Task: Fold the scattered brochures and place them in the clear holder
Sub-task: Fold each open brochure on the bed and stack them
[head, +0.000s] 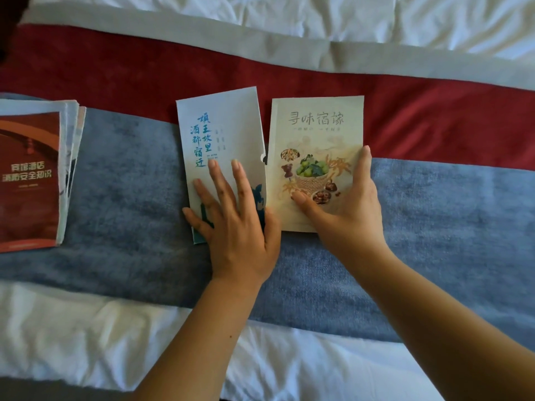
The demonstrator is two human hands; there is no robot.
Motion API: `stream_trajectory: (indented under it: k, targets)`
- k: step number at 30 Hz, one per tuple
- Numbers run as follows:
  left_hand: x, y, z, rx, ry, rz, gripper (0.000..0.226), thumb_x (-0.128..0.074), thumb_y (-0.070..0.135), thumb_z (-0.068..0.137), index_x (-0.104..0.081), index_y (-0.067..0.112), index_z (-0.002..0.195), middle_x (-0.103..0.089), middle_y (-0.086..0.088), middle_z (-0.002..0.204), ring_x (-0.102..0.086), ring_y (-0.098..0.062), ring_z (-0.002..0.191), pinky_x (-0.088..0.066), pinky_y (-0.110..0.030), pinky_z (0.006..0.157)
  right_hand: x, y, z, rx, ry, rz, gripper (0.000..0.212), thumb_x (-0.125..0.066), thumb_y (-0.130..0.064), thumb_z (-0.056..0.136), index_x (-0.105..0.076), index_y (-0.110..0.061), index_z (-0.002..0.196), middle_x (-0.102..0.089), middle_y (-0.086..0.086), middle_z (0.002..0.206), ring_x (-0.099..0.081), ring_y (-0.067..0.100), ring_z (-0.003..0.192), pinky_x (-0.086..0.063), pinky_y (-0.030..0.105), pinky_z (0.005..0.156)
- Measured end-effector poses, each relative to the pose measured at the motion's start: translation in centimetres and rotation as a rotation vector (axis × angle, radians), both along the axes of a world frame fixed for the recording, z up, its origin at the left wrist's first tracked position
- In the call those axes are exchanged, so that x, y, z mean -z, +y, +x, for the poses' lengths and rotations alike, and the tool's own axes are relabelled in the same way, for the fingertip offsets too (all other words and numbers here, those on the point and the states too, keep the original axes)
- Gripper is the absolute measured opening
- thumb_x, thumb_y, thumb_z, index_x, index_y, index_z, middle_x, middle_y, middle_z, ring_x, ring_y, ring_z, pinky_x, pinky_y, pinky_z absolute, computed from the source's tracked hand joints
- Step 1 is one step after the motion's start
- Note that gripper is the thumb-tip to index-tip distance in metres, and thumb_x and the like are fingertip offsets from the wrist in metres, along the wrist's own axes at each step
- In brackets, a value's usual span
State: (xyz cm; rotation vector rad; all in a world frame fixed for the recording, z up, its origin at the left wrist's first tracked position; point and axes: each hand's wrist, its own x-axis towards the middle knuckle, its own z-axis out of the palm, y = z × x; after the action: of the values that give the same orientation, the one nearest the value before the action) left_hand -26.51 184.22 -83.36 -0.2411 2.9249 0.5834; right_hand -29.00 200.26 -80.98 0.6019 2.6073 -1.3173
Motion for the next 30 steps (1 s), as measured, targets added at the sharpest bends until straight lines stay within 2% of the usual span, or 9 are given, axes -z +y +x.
stream_trajectory:
  k: [3,6,14,19,21,24,27,30]
  targets:
    - [-0.1,-0.2,0.2,0.023,0.015,0.007,0.079,-0.026,0.046,0.099,0.01,0.013,0.161,0.014,-0.018,0.169,0.008,-0.046,0.154,-0.004,-0.078,0.114,-0.1,0.1,0.4,-0.009,0.038,-0.049,0.131,-0.09,-0.05,0.073,0.002,-0.032,0.165,-0.036,-0.017,0.146,-0.035,0.002,0.138,-0.033,0.03,0.114]
    - [-0.1,-0.3,0.3,0.034,0.012,0.007,0.08,-0.024,0.048,0.099,0.011,0.012,0.16,0.013,-0.018,0.169,0.008,-0.046,0.154,-0.006,-0.078,0.114,-0.3,0.1,0.8,-0.015,0.071,-0.088,0.129,-0.092,-0.045,0.073,-0.001,-0.035,0.163,-0.034,-0.007,0.161,-0.036,0.011,0.148,-0.035,0.041,0.121]
    - [0.2,-0.3,0.2,0.035,-0.005,-0.008,0.081,-0.023,0.051,0.098,0.006,0.011,0.162,0.016,-0.018,0.168,0.01,-0.046,0.154,-0.005,-0.078,0.114,-0.1,0.1,1.6,0.018,0.142,-0.136,0.127,-0.093,-0.038,0.072,-0.003,-0.036,0.162,-0.038,-0.012,0.158,-0.041,0.002,0.144,-0.041,0.038,0.118]
    - [0.4,-0.4,0.3,0.075,0.004,-0.043,0.082,-0.024,0.051,0.097,0.004,0.011,0.163,0.015,-0.018,0.169,0.007,-0.047,0.154,-0.006,-0.079,0.113,-0.5,0.2,1.1,-0.042,0.079,-0.118,0.128,-0.094,-0.039,0.07,-0.004,-0.041,0.161,-0.044,-0.01,0.155,-0.047,0.008,0.14,-0.045,0.043,0.115]
    - [0.5,-0.5,0.5,0.101,0.0,-0.067,0.081,-0.024,0.052,0.098,0.001,0.013,0.163,0.012,-0.018,0.169,0.005,-0.048,0.154,-0.006,-0.08,0.113,-0.6,0.1,0.7,-0.079,0.054,-0.075,0.129,-0.094,-0.041,0.07,-0.003,-0.038,0.162,-0.042,-0.007,0.156,-0.044,0.012,0.142,-0.042,0.047,0.116]
    - [0.4,-0.6,0.4,0.137,-0.04,-0.126,0.08,-0.019,0.061,0.097,-0.008,0.019,0.164,0.009,-0.015,0.17,0.007,-0.047,0.154,-0.005,-0.078,0.114,-0.6,-0.6,-0.2,-0.141,-0.055,0.096,0.129,-0.088,-0.054,0.073,0.002,-0.034,0.163,-0.036,-0.001,0.151,-0.038,0.022,0.142,-0.033,0.054,0.12]
    - [-0.3,-0.9,0.2,0.109,-0.044,-0.14,0.08,-0.011,0.072,0.096,-0.019,0.028,0.163,0.003,-0.014,0.171,0.002,-0.041,0.156,-0.009,-0.071,0.118,-0.8,-1.5,-0.6,-0.203,-0.176,0.337,0.124,-0.073,-0.069,0.08,0.008,-0.026,0.163,-0.025,0.007,0.143,-0.026,0.029,0.136,-0.025,0.044,0.117]
    - [-0.9,-2.2,0.3,0.037,0.001,-0.111,0.071,-0.026,0.069,0.099,-0.032,0.03,0.159,-0.003,-0.018,0.17,-0.004,-0.043,0.156,-0.024,-0.062,0.116,-1.2,-1.7,0.0,-0.253,-0.109,0.427,0.111,-0.064,-0.067,0.089,0.004,-0.021,0.164,-0.014,0.011,0.161,-0.015,0.03,0.145,-0.022,0.047,0.12]
